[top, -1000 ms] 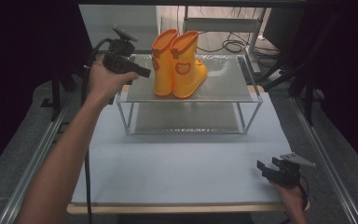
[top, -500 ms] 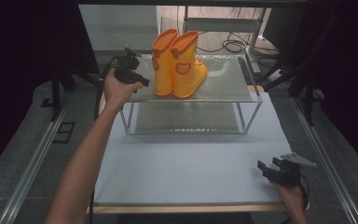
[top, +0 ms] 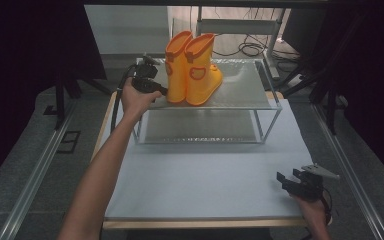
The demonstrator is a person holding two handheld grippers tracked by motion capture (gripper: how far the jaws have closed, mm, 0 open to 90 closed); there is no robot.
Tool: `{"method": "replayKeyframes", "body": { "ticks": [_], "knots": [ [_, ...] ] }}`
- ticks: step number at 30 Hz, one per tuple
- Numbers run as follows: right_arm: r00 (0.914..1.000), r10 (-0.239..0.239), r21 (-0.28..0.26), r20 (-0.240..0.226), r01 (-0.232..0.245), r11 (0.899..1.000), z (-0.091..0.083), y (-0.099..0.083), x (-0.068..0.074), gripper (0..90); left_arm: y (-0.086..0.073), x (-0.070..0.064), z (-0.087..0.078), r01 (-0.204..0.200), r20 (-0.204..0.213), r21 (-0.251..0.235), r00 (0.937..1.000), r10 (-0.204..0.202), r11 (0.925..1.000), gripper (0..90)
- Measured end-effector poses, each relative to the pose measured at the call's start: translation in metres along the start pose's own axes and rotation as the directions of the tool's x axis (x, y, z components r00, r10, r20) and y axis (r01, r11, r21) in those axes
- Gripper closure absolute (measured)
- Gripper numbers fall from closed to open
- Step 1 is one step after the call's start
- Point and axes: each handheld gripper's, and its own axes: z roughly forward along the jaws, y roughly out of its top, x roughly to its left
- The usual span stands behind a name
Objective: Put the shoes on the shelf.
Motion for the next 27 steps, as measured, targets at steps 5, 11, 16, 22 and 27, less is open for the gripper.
{"method": "replayKeyframes", "body": {
  "ticks": [5, 11, 16, 22, 27],
  "knots": [
    [1.0000, -0.004, 0.004, -0.005, 0.004, 1.000, 0.001, 0.000, 0.002, 30.2, 0.001, -0.012, 0.002, -0.025, 0.051, 0.008, 0.9984, 0.024, 0.9997, 90.0],
    [1.0000, 0.000, 0.003, -0.010, 0.000, 1.000, 0.001, 0.001, 0.004, 30.2, 0.006, -0.033, 0.004, -0.054, 0.085, 0.005, 0.9950, 0.053, 0.9985, 90.0],
    [0.9999, 0.000, -0.001, -0.011, 0.000, 1.000, 0.000, 0.001, 0.004, 30.2, 0.008, -0.044, 0.006, -0.065, 0.091, 0.006, 0.9938, 0.064, 0.9979, 90.0],
    [0.9999, 0.003, -0.001, -0.013, -0.003, 1.000, 0.001, 0.001, 0.003, 30.2, 0.009, -0.044, 0.006, -0.049, 0.098, -0.005, 0.9940, 0.050, 0.9988, 90.0],
    [0.9998, -0.007, 0.002, -0.016, 0.007, 1.000, 0.003, 0.002, 0.006, 30.2, 0.010, -0.047, 0.005, -0.047, 0.099, -0.009, 0.9939, 0.048, 0.9989, 90.0]
  ]
}}
